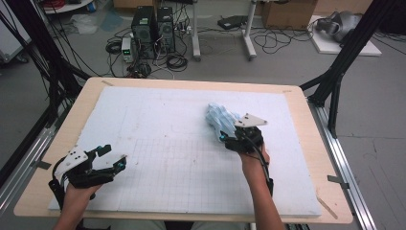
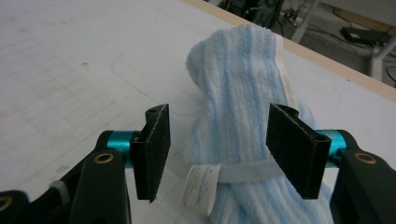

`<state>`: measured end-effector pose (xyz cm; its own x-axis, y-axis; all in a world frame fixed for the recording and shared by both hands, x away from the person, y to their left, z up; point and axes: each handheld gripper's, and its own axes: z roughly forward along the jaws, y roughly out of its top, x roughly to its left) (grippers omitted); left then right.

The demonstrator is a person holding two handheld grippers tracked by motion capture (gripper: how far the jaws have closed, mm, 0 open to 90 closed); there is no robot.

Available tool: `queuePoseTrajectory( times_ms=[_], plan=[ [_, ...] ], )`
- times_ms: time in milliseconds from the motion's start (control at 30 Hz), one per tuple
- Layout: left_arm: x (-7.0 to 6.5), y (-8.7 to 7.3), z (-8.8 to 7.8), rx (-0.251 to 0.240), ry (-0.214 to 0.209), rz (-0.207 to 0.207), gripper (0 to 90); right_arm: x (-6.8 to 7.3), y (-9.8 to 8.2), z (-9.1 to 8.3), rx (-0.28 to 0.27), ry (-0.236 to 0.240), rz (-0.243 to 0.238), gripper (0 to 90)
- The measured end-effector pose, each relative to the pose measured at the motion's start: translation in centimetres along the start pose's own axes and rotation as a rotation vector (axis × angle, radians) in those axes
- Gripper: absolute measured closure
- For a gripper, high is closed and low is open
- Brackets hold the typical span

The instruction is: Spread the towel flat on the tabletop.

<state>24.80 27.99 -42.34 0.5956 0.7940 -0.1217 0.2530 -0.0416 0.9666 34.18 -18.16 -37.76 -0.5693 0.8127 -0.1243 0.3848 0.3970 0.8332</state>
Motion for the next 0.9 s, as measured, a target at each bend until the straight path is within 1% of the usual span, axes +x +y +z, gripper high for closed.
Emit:
queuePoseTrajectory(
  times_ms=[33,100,133,167,200,267,333,367,400,433,467,533,600,633,667,700,733,767,867,900],
  plan=[
    [0.0,0.0,0.0,0.0,-0.001,-0.002,20.1,0.0,0.3,0.7,0.018,-0.021,-0.001,40.1],
    [0.0,-0.1,0.0,0.001,-0.002,-0.004,20.1,-0.1,0.7,2.1,0.052,-0.045,-0.003,40.8],
    [0.0,-0.1,0.0,0.001,-0.002,-0.004,20.1,-0.1,0.7,2.1,0.052,-0.045,-0.003,40.8],
    [0.0,-0.1,0.0,0.002,-0.004,-0.005,20.1,-0.1,0.9,3.3,0.089,-0.065,-0.01,41.8],
    [0.1,-0.2,0.0,-0.003,-0.001,-0.01,20.1,-0.1,0.9,3.8,0.105,-0.068,-0.015,43.2],
    [0.1,-0.2,0.0,-0.001,-0.002,-0.01,20.1,-0.1,0.9,4.6,0.133,-0.074,-0.008,45.3],
    [0.1,-0.2,0.0,0.002,0.001,-0.012,20.1,-0.1,0.9,5.2,0.158,-0.094,-0.018,52.5],
    [0.1,-0.2,0.0,0.002,0.001,-0.012,20.1,-0.1,0.9,5.2,0.158,-0.094,-0.018,52.5],
    [0.1,-0.2,0.0,0.005,-0.001,-0.013,20.1,-0.2,0.8,5.4,0.169,-0.107,-0.024,65.3],
    [0.1,-0.3,0.0,0.007,-0.002,-0.012,20.1,-0.2,0.8,5.4,0.169,-0.107,-0.024,65.3],
    [0.1,-0.3,0.0,0.007,-0.002,-0.013,20.1,-0.2,0.8,5.2,0.159,-0.103,-0.031,76.7],
    [0.1,-0.4,0.0,0.005,-0.003,-0.015,20.1,-0.1,0.8,4.9,0.144,-0.094,-0.034,80.1],
    [0.1,-0.4,0.0,0.012,-0.004,-0.016,20.1,0.0,0.9,4.4,0.135,-0.071,-0.029,80.7],
    [0.0,-0.4,0.0,0.008,-0.005,-0.015,20.1,0.0,1.0,4.0,0.122,-0.053,-0.023,80.7],
    [0.0,-0.4,0.0,0.008,-0.005,-0.015,20.1,0.0,1.0,4.0,0.122,-0.053,-0.023,80.7],
    [0.0,-0.4,0.0,0.008,-0.006,-0.015,20.2,0.2,1.0,3.1,0.093,-0.031,-0.016,80.7],
    [0.0,-0.4,0.0,0.009,-0.006,-0.014,20.2,0.2,1.0,2.6,0.081,-0.018,-0.004,80.6],
    [0.0,-0.4,0.0,0.01,-0.007,-0.014,20.2,0.2,1.0,2.6,0.081,-0.018,-0.004,80.6],
    [0.0,-0.3,-0.1,0.007,-0.004,-0.018,20.2,0.4,0.8,0.8,0.036,0.016,0.02,80.6],
    [0.0,-0.3,-0.1,0.008,-0.005,-0.02,20.3,0.4,0.6,0.0,0.018,0.025,0.025,80.6]
  ],
)
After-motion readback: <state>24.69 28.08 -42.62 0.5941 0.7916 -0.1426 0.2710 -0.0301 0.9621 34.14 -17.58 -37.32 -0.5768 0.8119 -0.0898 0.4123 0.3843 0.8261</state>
